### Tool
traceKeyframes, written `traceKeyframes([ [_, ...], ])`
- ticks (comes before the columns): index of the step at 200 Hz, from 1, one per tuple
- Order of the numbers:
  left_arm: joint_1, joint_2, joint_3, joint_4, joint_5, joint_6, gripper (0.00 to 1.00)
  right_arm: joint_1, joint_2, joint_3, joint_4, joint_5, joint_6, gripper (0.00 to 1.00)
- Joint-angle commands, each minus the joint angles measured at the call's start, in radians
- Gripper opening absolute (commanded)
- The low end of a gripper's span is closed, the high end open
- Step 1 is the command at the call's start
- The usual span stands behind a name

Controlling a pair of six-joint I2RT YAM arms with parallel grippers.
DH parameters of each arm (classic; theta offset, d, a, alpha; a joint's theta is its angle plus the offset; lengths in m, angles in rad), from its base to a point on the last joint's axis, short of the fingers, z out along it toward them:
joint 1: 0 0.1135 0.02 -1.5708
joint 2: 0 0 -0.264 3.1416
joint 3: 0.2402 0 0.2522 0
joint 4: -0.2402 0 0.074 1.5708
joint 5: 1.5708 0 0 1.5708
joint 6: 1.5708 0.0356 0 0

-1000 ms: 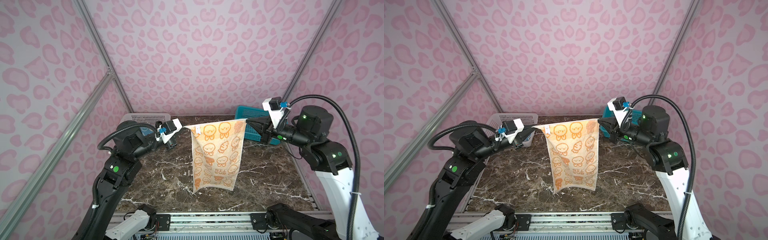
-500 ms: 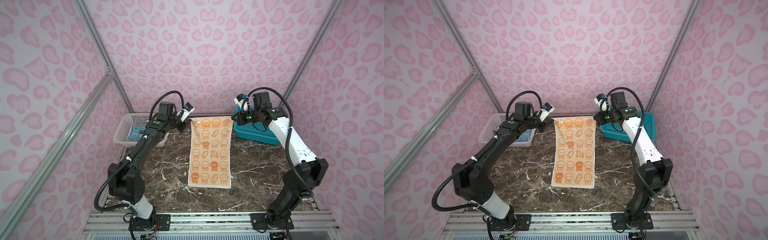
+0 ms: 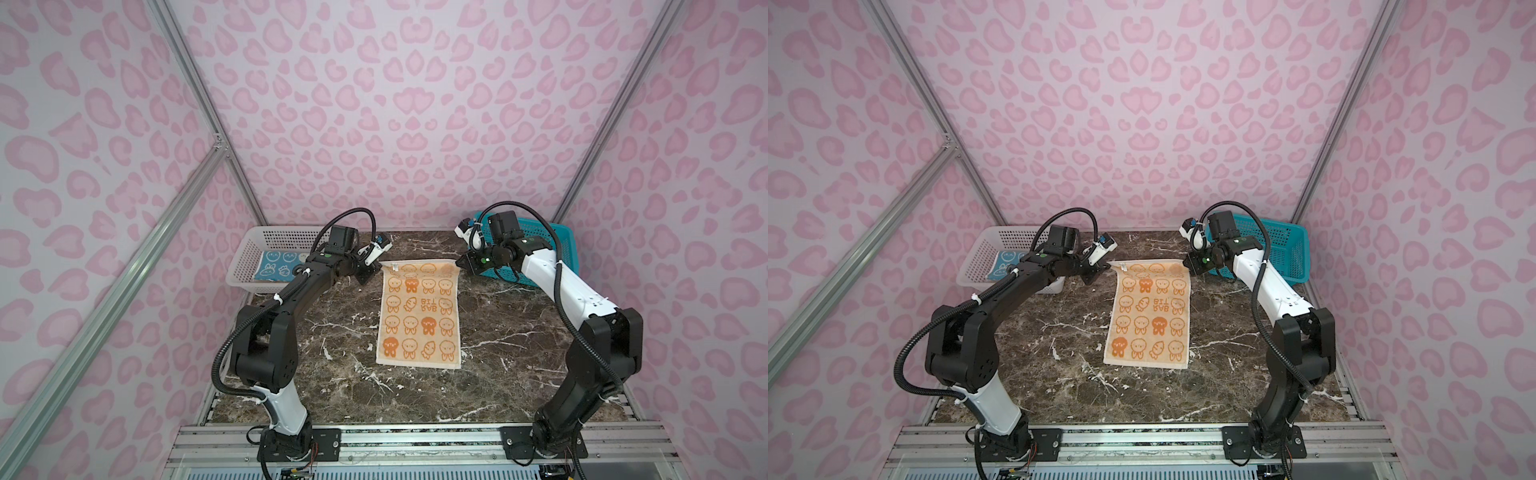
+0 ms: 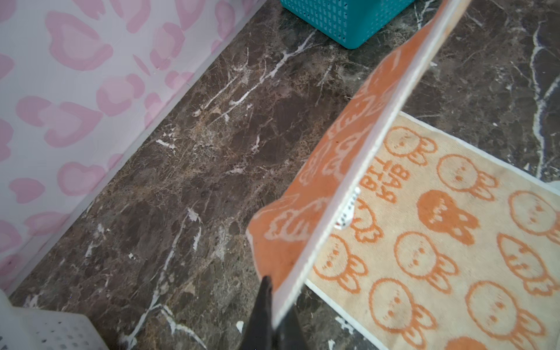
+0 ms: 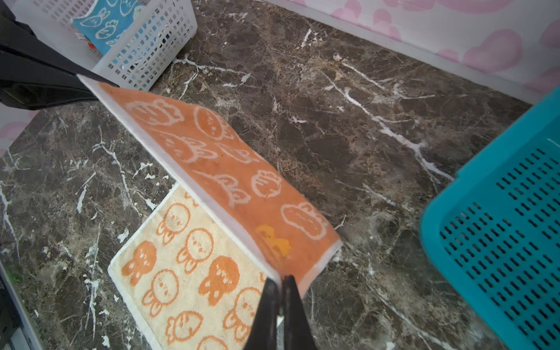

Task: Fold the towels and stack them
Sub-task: 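Lower the hanging orange towel flat onto the table with both grippers, then fold the held edge over the towel toward the robot with both grippers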

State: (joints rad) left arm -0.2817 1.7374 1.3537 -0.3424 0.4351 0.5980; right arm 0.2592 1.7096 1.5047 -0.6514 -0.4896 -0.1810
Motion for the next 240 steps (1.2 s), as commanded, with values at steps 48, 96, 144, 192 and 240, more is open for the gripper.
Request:
traceKeyframes([
  [48, -0.059, -0.191, -0.250, -0.016, -0.009, 0.054, 0.03, 0.086, -0.184, -0.320, 0.062, 0.116, -0.110, 0.00],
  [96, -0.109, -0.280, -0.394, -0.026, -0.052, 0.048, 0.04, 0.147, -0.268, -0.493, 0.100, 0.179, -0.109, 0.00],
  [144, -0.157, -0.314, -0.468, -0.024, -0.074, 0.016, 0.03, 0.204, -0.340, -0.611, 0.174, 0.191, -0.098, 0.00],
  [192, -0.182, -0.391, -0.478, -0.057, -0.093, 0.019, 0.03, 0.233, -0.411, -0.579, 0.082, 0.268, -0.166, 0.00],
  [240, -0.216, -0.398, -0.541, -0.058, -0.128, 0.017, 0.03, 0.297, -0.401, -0.646, 0.086, 0.277, -0.167, 0.00],
])
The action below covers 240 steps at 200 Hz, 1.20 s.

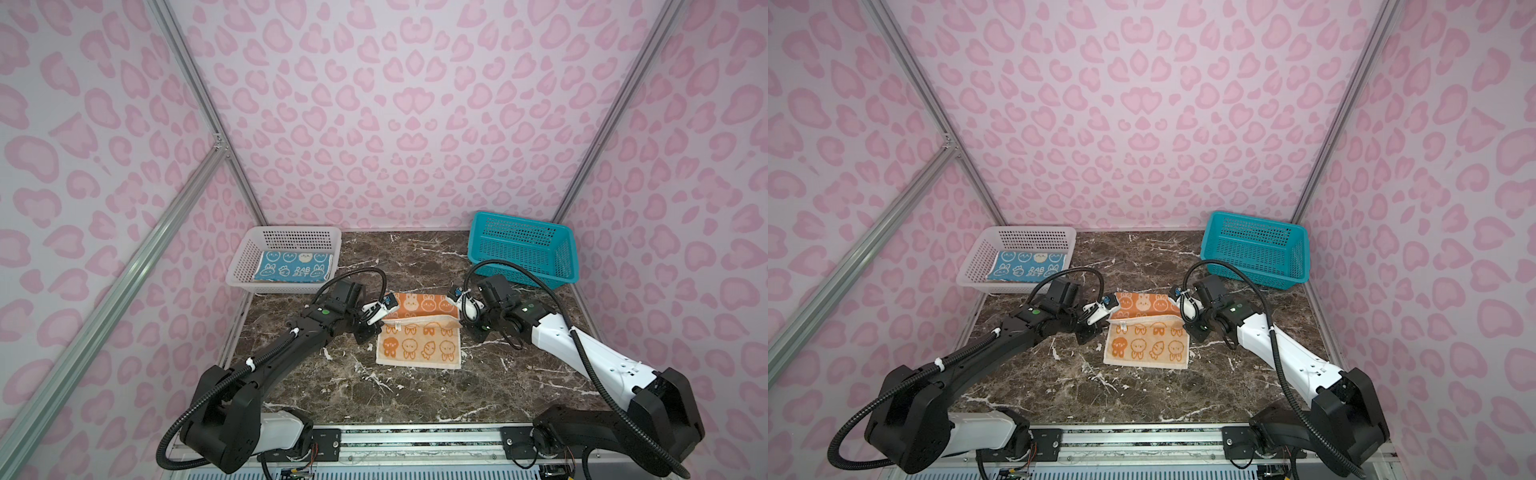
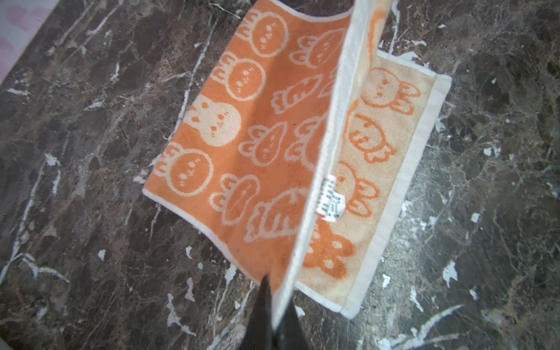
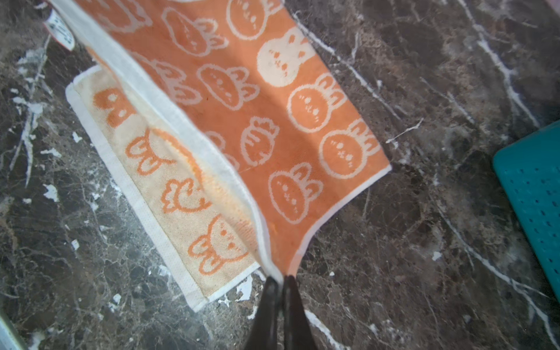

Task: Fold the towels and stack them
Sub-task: 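Fold the held edge over the towel toward the robot with both grippers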

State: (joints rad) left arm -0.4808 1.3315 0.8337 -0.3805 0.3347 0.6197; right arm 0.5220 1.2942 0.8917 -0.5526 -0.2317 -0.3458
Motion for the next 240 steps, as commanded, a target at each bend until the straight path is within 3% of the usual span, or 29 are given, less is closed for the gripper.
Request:
traceKeyframes([
  [1, -0.018, 0.008, -0.022, -0.020, -0.029, -0.005, 0.03, 0.037, 0.015, -0.036, -0.012, 0.019, -0.001, 0.00],
  [45, -0.054, 0.035, -0.057, -0.027, -0.073, -0.003, 0.05, 0.128, 0.068, -0.092, 0.030, 0.031, 0.008, 0.00],
  [121, -0.100, 0.081, -0.056, -0.070, -0.110, 0.003, 0.11, 0.178, 0.110, -0.117, -0.010, 0.083, -0.045, 0.00],
  [202, -0.163, 0.108, -0.056, -0.115, -0.172, -0.021, 0.28, 0.195, 0.038, -0.132, -0.052, 0.073, -0.045, 0.32],
  [240, -0.167, 0.058, -0.067, -0.116, -0.187, -0.033, 0.35, 0.194, -0.019, -0.152, -0.033, 0.066, -0.018, 0.41],
])
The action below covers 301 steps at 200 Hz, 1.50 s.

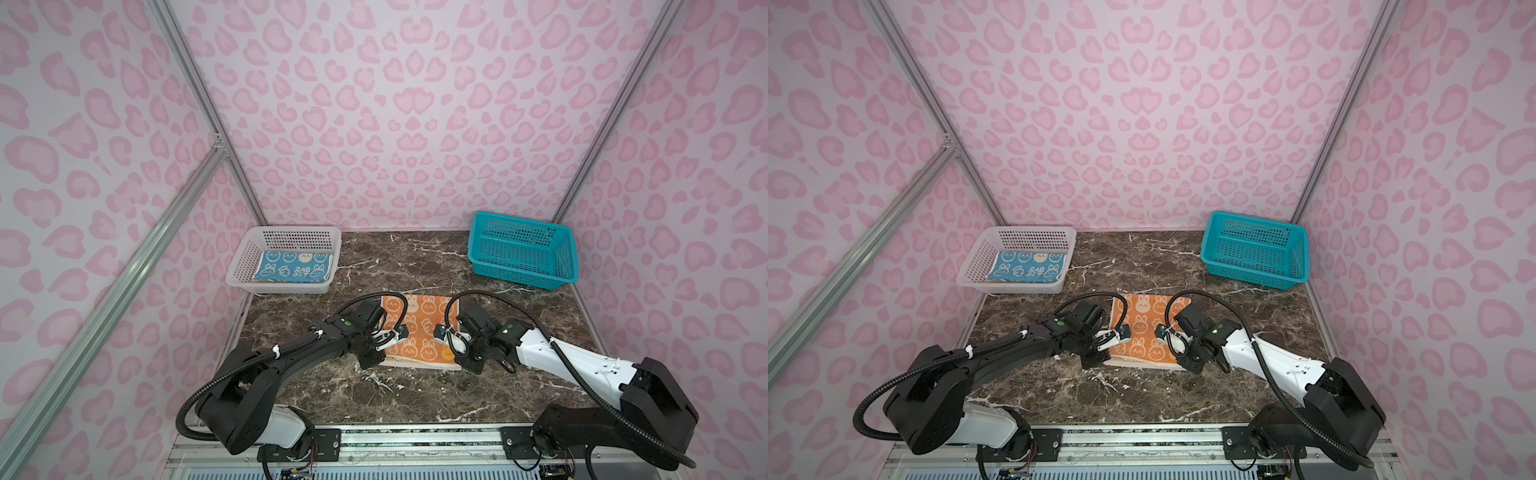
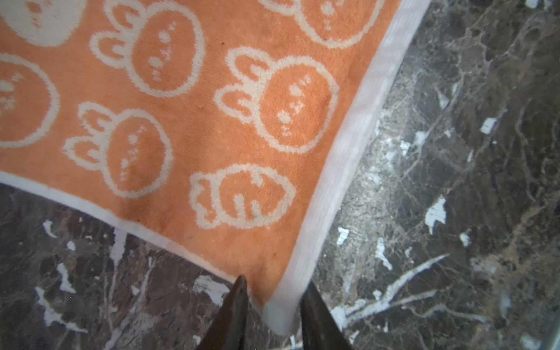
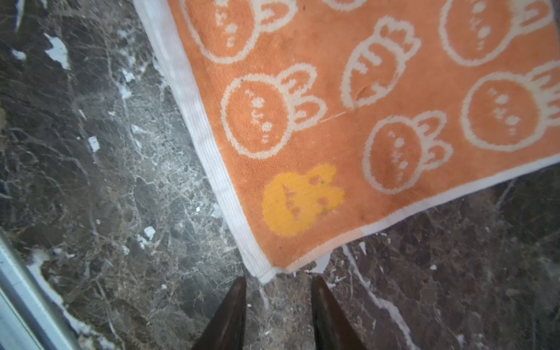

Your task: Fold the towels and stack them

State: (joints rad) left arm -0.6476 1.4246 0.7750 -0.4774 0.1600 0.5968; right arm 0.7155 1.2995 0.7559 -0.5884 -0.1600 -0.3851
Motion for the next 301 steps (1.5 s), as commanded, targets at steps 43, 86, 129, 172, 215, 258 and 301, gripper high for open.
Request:
traceKeyframes([
  [43, 0.000, -0.093, -0.016, -0.033, -0.001, -0.033, 0.49, -0.009, -0.053, -0.015, 0.029, 0.009, 0.071, 0.42],
  [86, 0.001, -0.165, -0.034, 0.002, -0.005, -0.069, 0.58, -0.084, -0.067, 0.011, 0.093, -0.012, 0.228, 0.54],
  [129, 0.058, -0.203, -0.021, 0.191, 0.019, -0.267, 0.65, -0.147, -0.120, 0.000, 0.242, 0.027, 0.427, 0.74],
  [172, 0.090, -0.144, 0.106, 0.270, -0.002, -0.469, 0.67, -0.186, -0.164, -0.005, 0.346, 0.078, 0.607, 0.88],
  [215, 0.122, -0.044, 0.200, 0.317, -0.064, -0.657, 0.68, -0.261, -0.123, 0.009, 0.423, 0.039, 0.708, 0.91],
  [258, 0.187, 0.088, 0.289, 0.300, 0.001, -0.821, 0.69, -0.341, 0.003, 0.095, 0.361, 0.029, 0.753, 0.90],
  [301, 0.226, 0.229, 0.395, 0.254, 0.013, -0.869, 0.71, -0.360, 0.153, 0.200, 0.317, 0.044, 0.766, 0.88],
])
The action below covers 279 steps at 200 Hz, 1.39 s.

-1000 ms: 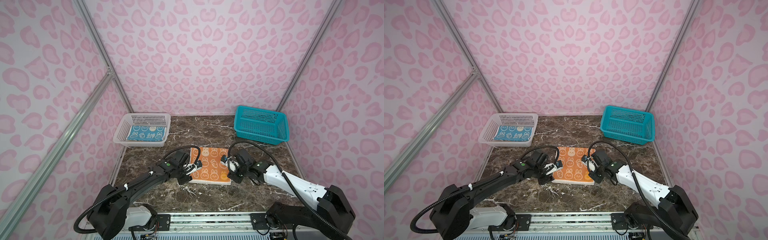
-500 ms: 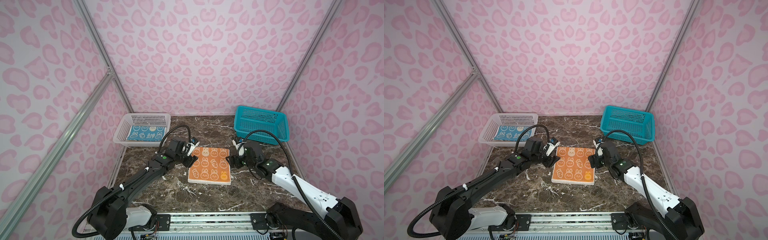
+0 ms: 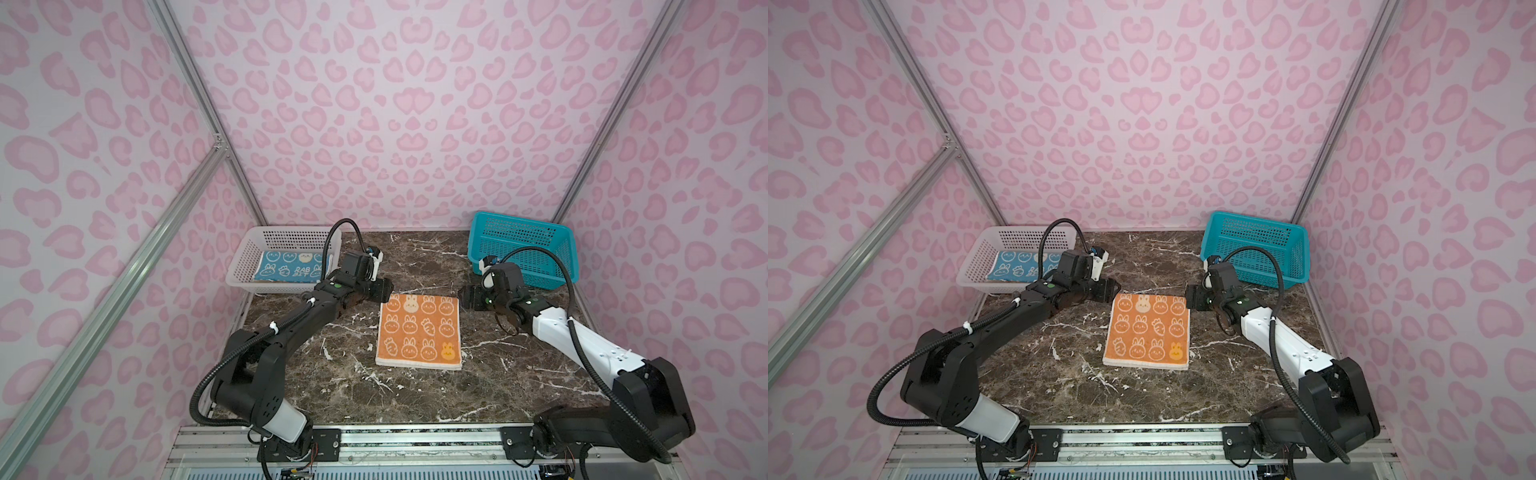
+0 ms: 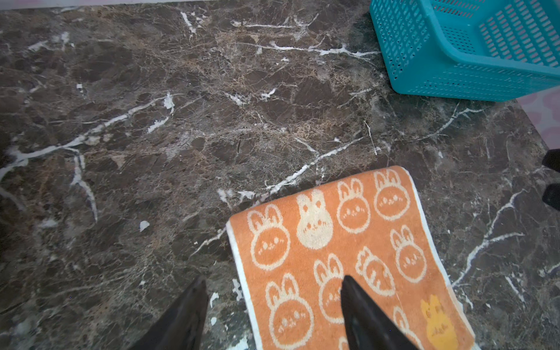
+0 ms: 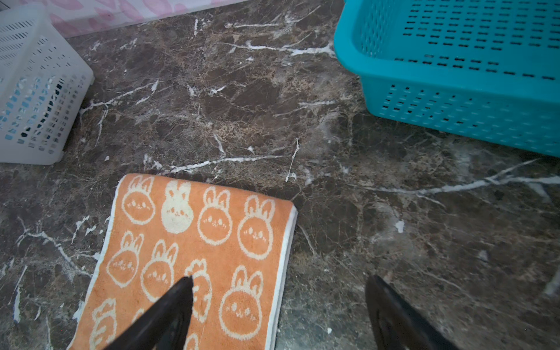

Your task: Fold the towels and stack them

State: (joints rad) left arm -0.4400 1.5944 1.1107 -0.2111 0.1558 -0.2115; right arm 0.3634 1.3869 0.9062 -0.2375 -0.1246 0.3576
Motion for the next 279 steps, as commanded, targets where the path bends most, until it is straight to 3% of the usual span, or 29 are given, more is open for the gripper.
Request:
traceKeyframes([
  [1, 0.020, 0.064, 0.061, -0.013, 0.017, -0.062, 0.71, -0.009, 0.070, 0.053, -0.035, 0.008, 0.023, 0.88],
  [49, 0.078, 0.199, 0.154, -0.051, 0.018, -0.130, 0.69, -0.059, 0.205, 0.138, -0.062, -0.007, 0.070, 0.83],
  [126, 0.088, 0.384, 0.307, -0.147, 0.036, -0.118, 0.65, -0.075, 0.369, 0.250, -0.115, -0.040, 0.118, 0.70],
  [147, 0.088, 0.414, 0.327, -0.156, 0.039, -0.109, 0.65, -0.075, 0.403, 0.270, -0.126, -0.045, 0.131, 0.68],
  [177, 0.088, 0.455, 0.345, -0.178, 0.060, -0.104, 0.63, -0.068, 0.450, 0.302, -0.146, -0.069, 0.147, 0.56],
  [229, 0.088, 0.482, 0.327, -0.200, 0.076, -0.102, 0.59, -0.030, 0.492, 0.313, -0.158, -0.046, 0.182, 0.53],
  [279, 0.089, 0.502, 0.335, -0.206, 0.096, -0.104, 0.56, -0.025, 0.547, 0.343, -0.172, -0.056, 0.201, 0.40],
])
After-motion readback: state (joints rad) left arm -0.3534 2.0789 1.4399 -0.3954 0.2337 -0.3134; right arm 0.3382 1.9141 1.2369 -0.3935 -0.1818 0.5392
